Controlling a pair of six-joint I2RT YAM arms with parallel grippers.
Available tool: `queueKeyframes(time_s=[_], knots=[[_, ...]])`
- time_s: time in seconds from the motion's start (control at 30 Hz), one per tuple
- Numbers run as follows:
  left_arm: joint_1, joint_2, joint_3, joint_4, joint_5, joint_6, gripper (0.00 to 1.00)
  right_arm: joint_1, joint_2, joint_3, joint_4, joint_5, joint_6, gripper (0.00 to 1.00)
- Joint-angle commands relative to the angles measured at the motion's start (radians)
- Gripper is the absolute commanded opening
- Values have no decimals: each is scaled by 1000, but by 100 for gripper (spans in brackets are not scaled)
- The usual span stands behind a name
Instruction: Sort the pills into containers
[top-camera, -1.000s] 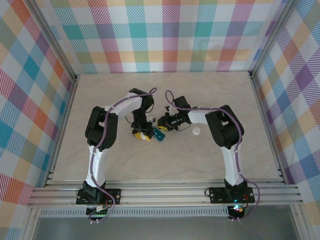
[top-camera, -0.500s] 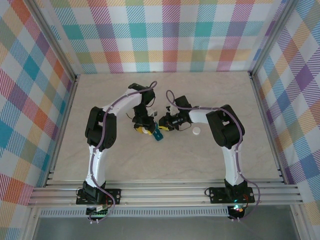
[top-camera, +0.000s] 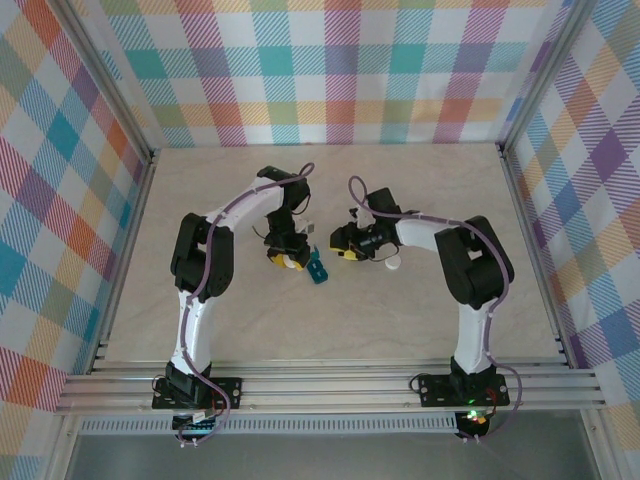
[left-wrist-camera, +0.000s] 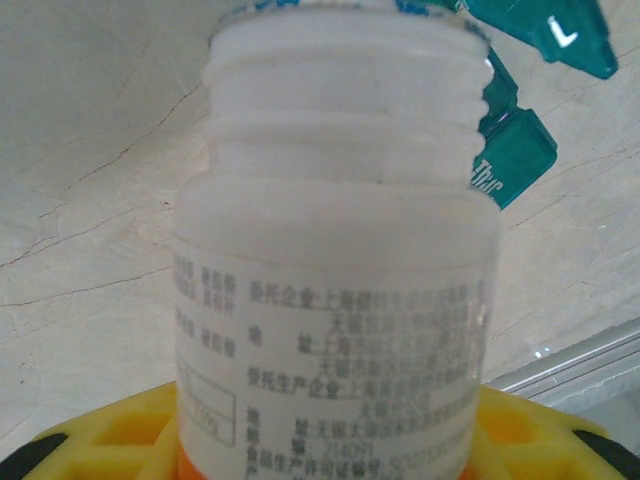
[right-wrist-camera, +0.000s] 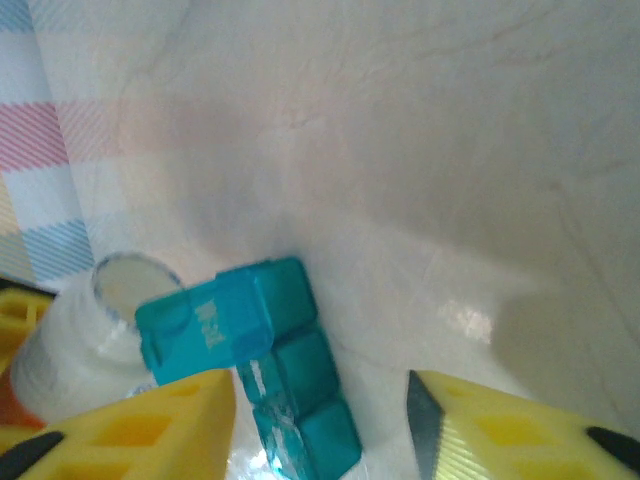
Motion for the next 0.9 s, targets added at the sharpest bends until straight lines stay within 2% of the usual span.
queueKeyframes(time_s=[0.0, 0.2, 0.57, 0.87], knots=[[-8, 21, 19, -33, 3, 7, 0, 12, -52, -33, -38, 1, -55, 58], [-8, 32, 32, -36, 1, 10, 0, 68, -73, -25, -118, 56, -123, 65], [-7, 23, 31, -36, -2, 17, 0, 87, -56, -20, -65, 75, -98, 64], [9, -64, -61, 64, 20, 7, 0, 86, -72, -11, -70, 99, -92, 61]])
